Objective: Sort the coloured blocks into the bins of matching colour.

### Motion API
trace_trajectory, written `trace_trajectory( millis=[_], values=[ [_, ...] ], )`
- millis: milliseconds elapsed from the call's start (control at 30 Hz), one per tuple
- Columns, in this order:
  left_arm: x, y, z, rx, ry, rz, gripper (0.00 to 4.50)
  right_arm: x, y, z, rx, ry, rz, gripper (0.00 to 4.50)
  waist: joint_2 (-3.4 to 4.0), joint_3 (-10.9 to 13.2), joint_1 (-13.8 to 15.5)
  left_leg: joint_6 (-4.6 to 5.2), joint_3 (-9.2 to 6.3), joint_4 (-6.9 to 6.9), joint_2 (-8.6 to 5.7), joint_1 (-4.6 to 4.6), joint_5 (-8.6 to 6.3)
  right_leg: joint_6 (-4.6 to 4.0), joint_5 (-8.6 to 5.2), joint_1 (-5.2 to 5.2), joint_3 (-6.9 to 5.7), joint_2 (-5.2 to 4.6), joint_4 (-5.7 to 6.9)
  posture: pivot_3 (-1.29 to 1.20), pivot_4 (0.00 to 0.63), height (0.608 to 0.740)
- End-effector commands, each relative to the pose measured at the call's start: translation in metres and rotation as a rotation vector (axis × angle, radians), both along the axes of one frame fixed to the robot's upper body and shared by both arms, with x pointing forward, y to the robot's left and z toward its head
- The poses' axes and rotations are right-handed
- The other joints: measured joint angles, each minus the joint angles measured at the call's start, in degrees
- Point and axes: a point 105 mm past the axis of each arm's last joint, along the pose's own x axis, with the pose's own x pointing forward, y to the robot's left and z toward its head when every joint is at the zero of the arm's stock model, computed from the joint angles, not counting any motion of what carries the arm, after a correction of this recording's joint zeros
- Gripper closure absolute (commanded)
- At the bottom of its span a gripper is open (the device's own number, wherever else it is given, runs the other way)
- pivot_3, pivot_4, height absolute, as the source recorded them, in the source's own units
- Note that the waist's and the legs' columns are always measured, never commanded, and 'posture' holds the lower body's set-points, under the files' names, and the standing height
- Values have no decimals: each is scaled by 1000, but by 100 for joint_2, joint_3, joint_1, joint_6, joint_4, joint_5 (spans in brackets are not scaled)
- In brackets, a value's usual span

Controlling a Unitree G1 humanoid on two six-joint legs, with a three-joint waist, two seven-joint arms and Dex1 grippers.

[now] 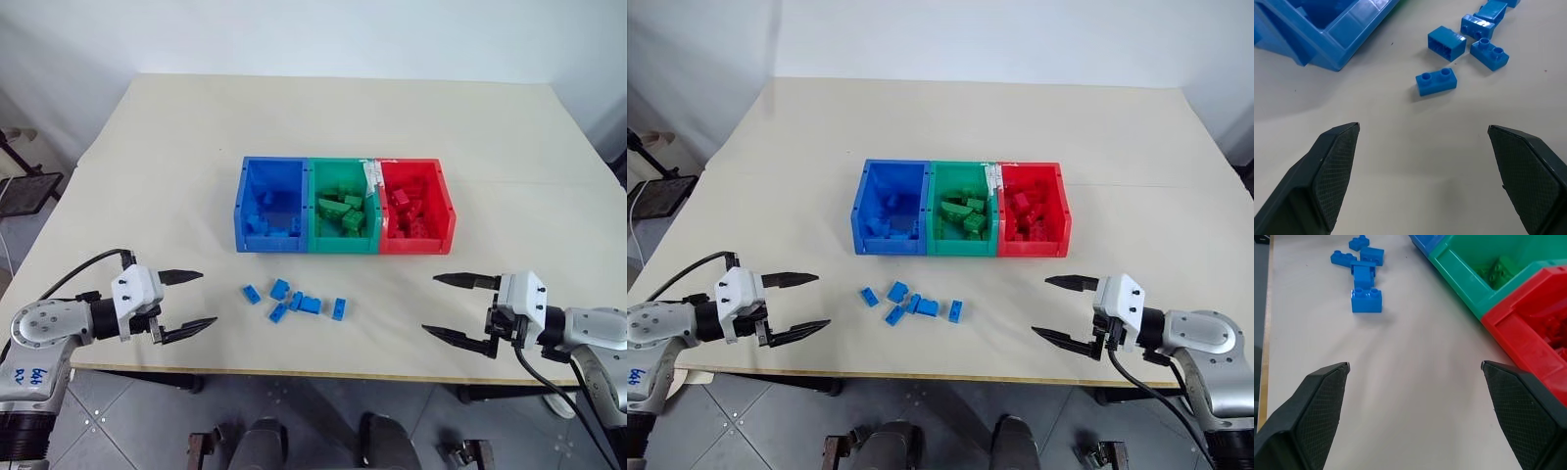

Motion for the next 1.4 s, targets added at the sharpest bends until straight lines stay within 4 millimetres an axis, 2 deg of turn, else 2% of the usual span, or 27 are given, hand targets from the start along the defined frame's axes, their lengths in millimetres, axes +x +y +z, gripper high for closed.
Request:
trace_trajectory(
  millis=[33, 167, 233, 300, 433, 467, 533, 667, 800, 900, 1067, 1167, 1400],
  values=[
    [3, -2, 4, 18, -55, 5, 24, 0, -2, 14, 4, -58, -1, 0, 0, 0, -4, 0, 0, 0, 0, 0, 0, 0, 0, 0, 0, 0, 0, 0, 150, 740],
    [1, -23, 15, -12, -91, -71, 24, -7, -17, 14, -21, -43, -35, 0, 0, 0, 43, 0, 0, 2, -1, -2, 0, 0, 0, 0, 0, 0, -1, 0, 150, 740],
    [-6, -46, 17, -34, -75, -181, 24, -13, -33, 7, -82, -19, -57, 0, -1, 0, 91, 1, 0, 6, -1, -3, -1, 1, 0, 2, -1, -1, -2, 0, 150, 740],
    [-10, -60, 18, -54, -63, -238, 24, -16, -42, 3, -120, -4, -67, 0, -1, 0, 100, 2, 1, 11, -2, -4, -2, 1, 1, 6, -1, -2, -4, 0, 150, 740],
    [-17, -82, 18, -74, -57, -314, 24, -14, -37, 4, -131, 13, -47, 0, 1, 0, 27, 2, 5, 8, 3, 4, -2, 0, 0, 6, 0, 1, 0, 0, 150, 740],
    [-17, -82, 18, -75, -55, -312, 24, -12, -32, 6, -121, 15, -39, 0, 2, 0, -1, 1, 6, 6, 5, 5, -2, 0, 0, 5, 0, 2, 1, 0, 150, 740],
    [-17, -76, 13, -77, -41, -292, 24, -9, -8, 8, -101, 52, 7, 0, 4, -1, -73, 1, 6, 6, 5, 6, -2, 0, 0, 4, 0, 2, 4, 0, 150, 740],
    [-11, -62, 16, -133, -38, -215, 24, 2, 52, 9, -77, 145, 41, 0, 6, 1, -83, 0, 5, 7, 9, 7, -1, -3, 0, 2, 0, 3, 7, 0, 150, 740],
    [-19, -53, 12, -110, -36, -245, 24, 11, 90, 3, -112, 196, 42, 0, 5, 1, -17, -2, -1, 13, 6, -3, -4, -3, 1, -1, -3, 1, 4, 0, 150, 740],
    [-21, -44, 6, -89, -23, -224, 24, 18, 111, -7, -119, 214, 39, 0, 5, 1, 32, -3, -2, 12, 5, -6, -9, -3, 1, -2, -8, 2, -3, 0, 150, 740],
    [-22, -42, 6, -94, -28, -212, 24, 23, 120, -17, -132, 218, 28, 0, 5, 1, 70, -2, -1, 12, 5, -9, -10, -3, 1, -4, -11, 1, -1, 0, 150, 740],
    [-23, -47, 11, -117, -62, -207, 0, 20, 133, -24, -96, 258, 67, 602, 5, 1, 43, -2, 0, 10, 7, -4, -10, -4, 0, -5, -12, 3, 3, 0, 150, 740],
    [-24, -51, 12, -133, -58, -209, 0, 21, 134, -31, -111, 251, 76, 3003, 5, 1, -50, -2, -1, 10, 7, -3, -10, -4, 0, -6, -12, 3, 7, 0, 150, 740]
  ],
)
